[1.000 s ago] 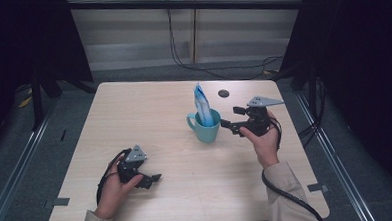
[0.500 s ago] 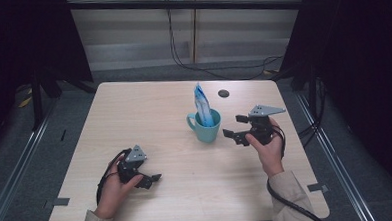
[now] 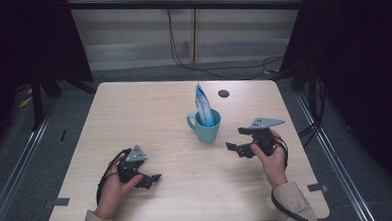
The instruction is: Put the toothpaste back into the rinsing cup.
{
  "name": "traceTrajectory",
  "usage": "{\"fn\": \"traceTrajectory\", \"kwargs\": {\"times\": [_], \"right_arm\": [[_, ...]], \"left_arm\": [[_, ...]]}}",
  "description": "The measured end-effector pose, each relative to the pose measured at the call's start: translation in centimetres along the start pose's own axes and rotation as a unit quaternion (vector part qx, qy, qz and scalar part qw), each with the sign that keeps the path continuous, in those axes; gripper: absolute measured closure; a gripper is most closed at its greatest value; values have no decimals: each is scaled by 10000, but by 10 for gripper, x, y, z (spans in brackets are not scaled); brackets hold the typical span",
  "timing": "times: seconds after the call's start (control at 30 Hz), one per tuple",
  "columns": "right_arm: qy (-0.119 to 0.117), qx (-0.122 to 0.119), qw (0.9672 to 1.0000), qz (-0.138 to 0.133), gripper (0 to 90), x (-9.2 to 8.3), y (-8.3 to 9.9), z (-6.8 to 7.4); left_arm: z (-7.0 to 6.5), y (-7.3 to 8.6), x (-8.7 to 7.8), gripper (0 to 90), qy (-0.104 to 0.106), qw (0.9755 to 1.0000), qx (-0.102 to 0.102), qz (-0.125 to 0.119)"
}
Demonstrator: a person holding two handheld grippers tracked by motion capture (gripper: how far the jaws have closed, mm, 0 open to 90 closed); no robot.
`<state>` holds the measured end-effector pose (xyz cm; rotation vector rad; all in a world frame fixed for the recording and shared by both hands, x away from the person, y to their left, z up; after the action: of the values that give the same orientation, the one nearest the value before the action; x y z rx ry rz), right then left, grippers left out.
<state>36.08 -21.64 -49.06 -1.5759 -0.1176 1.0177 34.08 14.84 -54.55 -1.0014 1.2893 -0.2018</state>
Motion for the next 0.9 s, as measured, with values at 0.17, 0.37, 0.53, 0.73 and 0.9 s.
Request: {"fn": "traceTrajectory", "kwargs": {"times": [0.17, 0.37, 0.53, 0.73, 0.9], "right_arm": [[47, -49, 9998, 188, 160, 1, 15, -1], [86, -38, 9994, 323, 160, -1, 31, -2], [120, -77, 9991, 404, 160, -4, 39, -3], [149, -164, 9983, 537, 160, -6, 47, -1], [205, -293, 9970, 683, 160, -7, 53, 3]], "left_arm": [[0, 0, 0, 60, -2, 10000, -5, -4], [0, 0, 0, 60, 1, 10000, -3, -5], [0, 0, 0, 60, 0, 10000, -4, -2], [0, 0, 0, 60, 3, 10000, 1, -6], [0, 0, 0, 60, -1, 10000, -3, 0]]}}
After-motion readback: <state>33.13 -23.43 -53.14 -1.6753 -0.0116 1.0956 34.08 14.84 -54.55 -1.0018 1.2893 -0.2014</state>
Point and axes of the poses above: each handheld gripper's, and its own axes: x roughly forward along the jaws, y roughly out of its underside, z roughly to its left, the point moved 5 cm from there along x, roughly forward along the jaws, and after that the axes turned 3 degrees about y, right-handed, at the moved point
